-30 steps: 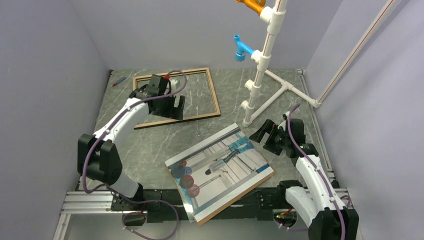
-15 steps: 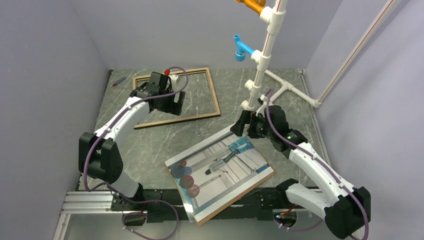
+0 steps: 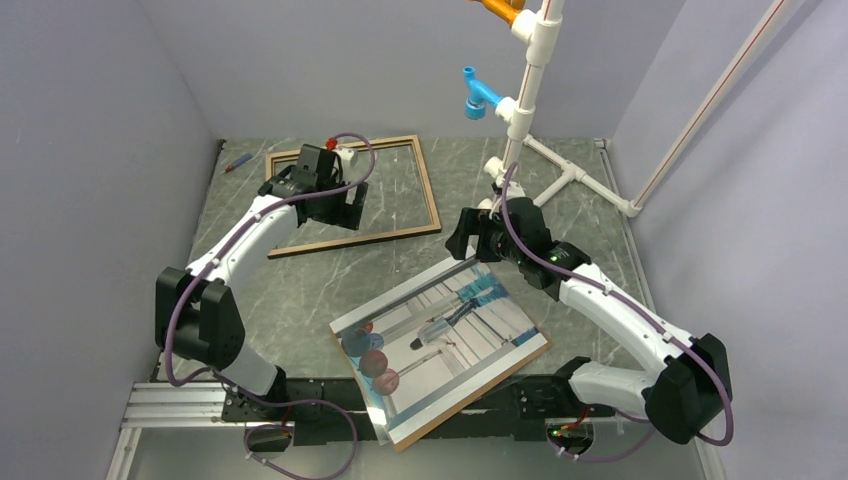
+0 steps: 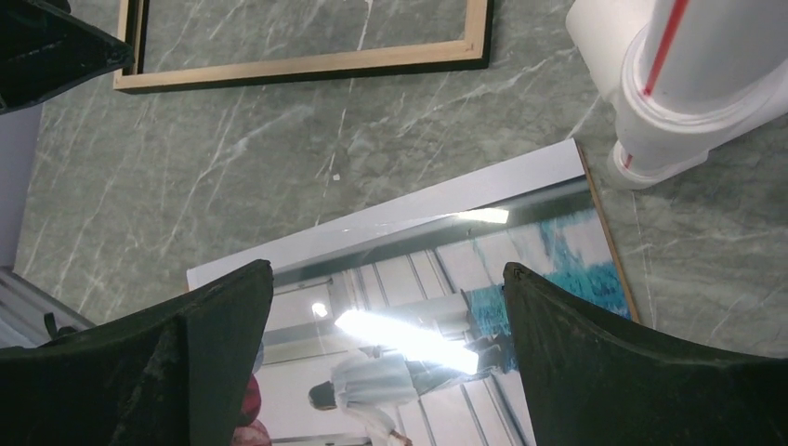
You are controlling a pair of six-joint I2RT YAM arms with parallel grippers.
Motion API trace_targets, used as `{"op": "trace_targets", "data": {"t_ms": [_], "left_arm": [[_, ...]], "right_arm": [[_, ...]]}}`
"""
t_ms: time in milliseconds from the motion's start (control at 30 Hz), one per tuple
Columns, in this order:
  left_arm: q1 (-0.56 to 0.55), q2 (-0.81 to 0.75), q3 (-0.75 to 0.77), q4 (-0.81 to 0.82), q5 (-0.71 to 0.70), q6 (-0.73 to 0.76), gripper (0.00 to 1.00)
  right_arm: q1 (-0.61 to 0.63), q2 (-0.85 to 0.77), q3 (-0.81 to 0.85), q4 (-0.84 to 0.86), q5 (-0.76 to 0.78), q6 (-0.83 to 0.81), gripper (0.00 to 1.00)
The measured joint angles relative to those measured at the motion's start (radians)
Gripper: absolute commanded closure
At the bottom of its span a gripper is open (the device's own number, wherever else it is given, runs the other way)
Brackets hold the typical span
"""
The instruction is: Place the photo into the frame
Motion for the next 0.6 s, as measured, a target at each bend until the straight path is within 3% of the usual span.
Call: {"op": "trace_targets", "data": {"t_ms": [300, 600], "left_arm": [[0.000, -0.027, -0.003, 0.006, -0.026, 0.000, 0.01], [0.000, -0.036, -0.005, 0.008, -0.056, 0.001, 0.01]], "right_arm": [[0.047, 0.008, 0.043, 0.007, 0.043, -0.029, 0.07], [0.209, 0.014, 0.062, 0.062, 0.122, -0.088, 0.08]]}}
